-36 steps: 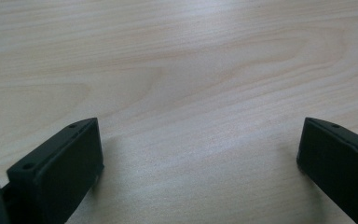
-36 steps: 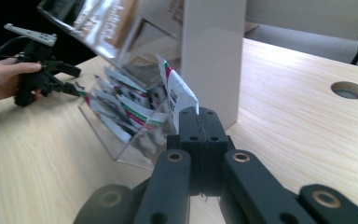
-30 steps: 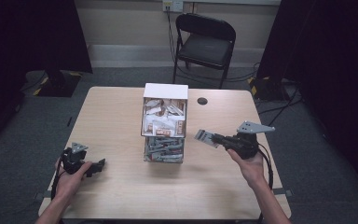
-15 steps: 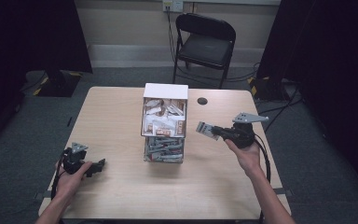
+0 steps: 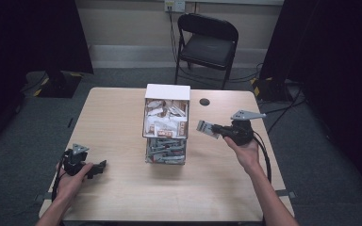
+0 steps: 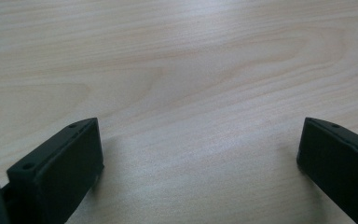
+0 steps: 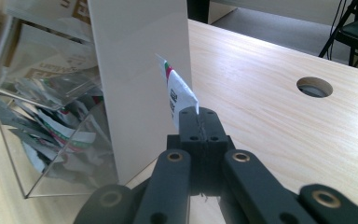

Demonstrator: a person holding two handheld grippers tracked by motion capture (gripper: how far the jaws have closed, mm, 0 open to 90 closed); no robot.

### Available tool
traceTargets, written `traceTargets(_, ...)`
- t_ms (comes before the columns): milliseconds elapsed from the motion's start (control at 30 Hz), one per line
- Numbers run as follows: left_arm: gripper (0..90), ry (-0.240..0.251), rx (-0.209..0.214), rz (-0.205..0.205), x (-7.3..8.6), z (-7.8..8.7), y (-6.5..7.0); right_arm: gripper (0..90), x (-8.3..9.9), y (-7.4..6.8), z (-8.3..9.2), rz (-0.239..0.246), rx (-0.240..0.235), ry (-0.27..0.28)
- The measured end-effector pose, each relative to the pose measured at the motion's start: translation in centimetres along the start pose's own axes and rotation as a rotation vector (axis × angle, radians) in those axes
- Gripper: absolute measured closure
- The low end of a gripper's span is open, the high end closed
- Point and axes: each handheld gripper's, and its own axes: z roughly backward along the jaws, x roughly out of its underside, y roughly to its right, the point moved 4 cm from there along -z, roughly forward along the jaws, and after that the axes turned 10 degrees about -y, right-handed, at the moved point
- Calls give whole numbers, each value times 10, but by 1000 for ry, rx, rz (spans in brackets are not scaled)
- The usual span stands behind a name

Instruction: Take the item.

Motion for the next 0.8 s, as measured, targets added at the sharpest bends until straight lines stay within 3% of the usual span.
traceTargets(367, 0, 0, 1, 0, 0, 0, 0, 900, 6, 12, -21, -18, 22, -48)
traceTargets(800, 0, 0, 0, 0, 0, 0, 0, 900, 14, 12, -46, -6, 23, -97)
